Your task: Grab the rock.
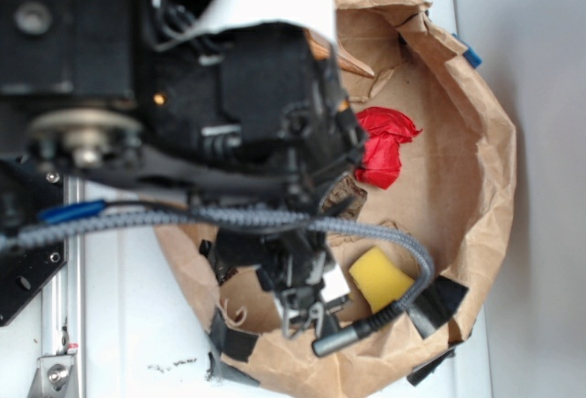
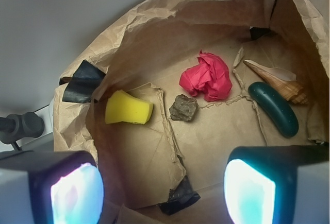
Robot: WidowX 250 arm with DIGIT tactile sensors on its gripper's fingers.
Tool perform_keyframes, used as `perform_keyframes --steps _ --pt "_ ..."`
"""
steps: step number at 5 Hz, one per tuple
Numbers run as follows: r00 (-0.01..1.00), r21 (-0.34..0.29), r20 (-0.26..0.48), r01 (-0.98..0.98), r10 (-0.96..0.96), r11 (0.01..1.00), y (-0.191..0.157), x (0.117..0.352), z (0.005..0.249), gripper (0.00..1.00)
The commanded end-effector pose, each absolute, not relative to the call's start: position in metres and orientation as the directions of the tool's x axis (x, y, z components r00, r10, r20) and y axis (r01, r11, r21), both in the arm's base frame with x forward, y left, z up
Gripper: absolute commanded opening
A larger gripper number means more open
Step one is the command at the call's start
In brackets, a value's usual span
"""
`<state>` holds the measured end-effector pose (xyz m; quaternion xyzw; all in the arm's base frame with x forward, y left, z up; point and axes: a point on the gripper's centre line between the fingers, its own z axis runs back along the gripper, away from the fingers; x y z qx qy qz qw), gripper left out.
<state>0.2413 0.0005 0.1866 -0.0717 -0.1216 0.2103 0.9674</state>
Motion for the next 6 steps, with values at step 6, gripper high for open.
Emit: perform_keyframes --steps 6 --pt "0.86 -0.077 0.283 -0.42 0.424 0.904 0.047 0.304 0.081 1.0"
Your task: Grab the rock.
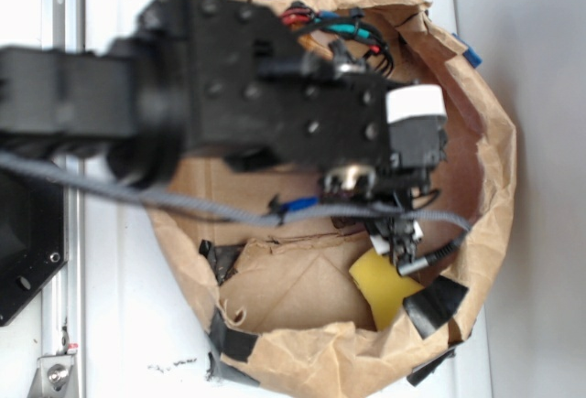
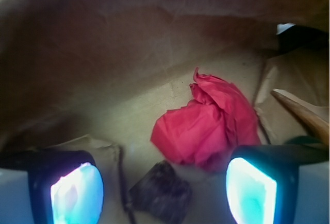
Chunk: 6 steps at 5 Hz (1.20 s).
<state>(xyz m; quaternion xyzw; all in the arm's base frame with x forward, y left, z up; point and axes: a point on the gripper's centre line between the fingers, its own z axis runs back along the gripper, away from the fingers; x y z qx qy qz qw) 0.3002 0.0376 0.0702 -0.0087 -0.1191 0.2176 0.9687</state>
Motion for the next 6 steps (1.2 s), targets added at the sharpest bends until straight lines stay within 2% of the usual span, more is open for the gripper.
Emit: perform_keyframes --steps 1,2,3,4,5,6 --pt "0.863 -0.079 0.288 -0.411 0.416 0.908 0.044 0.305 0.081 1.0" --pt "0.863 -0.068 0.283 -0.417 0.418 0.906 0.043 0.305 0.078 1.0" --pt "0.868 -0.08 0.263 -0.416 0.422 0.906 0.036 0.294 0.085 1.0" --pt "0.843 -0.087 0.202 -0.492 0.499 0.866 0.029 0.287 0.093 1.0" --pt "0.824 -0.127 0.191 -0.519 0.534 0.846 0.018 0.287 0.095 1.0" --pt "0.804 -0.136 0.218 -0.536 0.553 0.833 0.017 0.289 0.083 1.0"
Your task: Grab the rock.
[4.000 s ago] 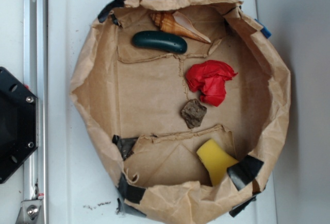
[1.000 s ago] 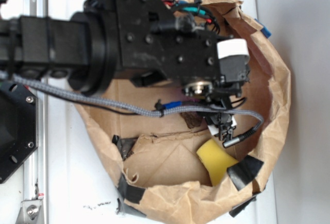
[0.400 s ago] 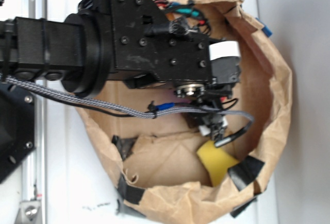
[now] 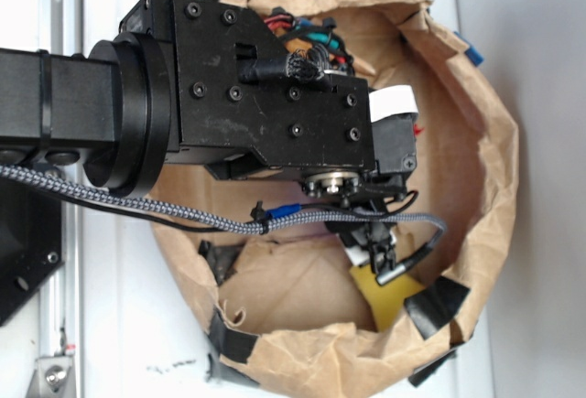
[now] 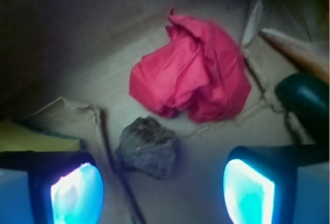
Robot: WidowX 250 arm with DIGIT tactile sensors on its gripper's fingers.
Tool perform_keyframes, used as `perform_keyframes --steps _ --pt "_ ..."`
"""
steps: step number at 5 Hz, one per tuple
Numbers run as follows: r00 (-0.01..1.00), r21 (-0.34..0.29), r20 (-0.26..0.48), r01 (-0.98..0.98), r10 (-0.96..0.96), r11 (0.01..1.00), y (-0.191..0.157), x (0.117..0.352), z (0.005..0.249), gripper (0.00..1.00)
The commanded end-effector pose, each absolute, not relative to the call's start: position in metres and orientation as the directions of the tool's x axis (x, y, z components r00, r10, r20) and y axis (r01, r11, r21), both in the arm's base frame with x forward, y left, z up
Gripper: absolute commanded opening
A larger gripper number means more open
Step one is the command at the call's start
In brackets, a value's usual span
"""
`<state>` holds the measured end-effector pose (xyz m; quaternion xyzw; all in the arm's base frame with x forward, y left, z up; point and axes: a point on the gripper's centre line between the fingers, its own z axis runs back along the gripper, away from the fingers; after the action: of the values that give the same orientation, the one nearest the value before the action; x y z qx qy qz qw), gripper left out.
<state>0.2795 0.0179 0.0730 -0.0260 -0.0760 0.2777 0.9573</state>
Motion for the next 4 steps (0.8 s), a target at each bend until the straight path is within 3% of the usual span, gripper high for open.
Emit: perform_keyframes --steps 1,2,4 --pt "0.818 -0.148 0.249 -0.497 0.518 0.855 0.02 0.295 0.073 1.0" --pt "0.814 -0.145 0.248 -0.505 0.526 0.851 0.022 0.298 0.066 1.0" --pt "0.825 -0.089 0.16 -0.535 0.542 0.84 0.019 0.305 0.043 1.0"
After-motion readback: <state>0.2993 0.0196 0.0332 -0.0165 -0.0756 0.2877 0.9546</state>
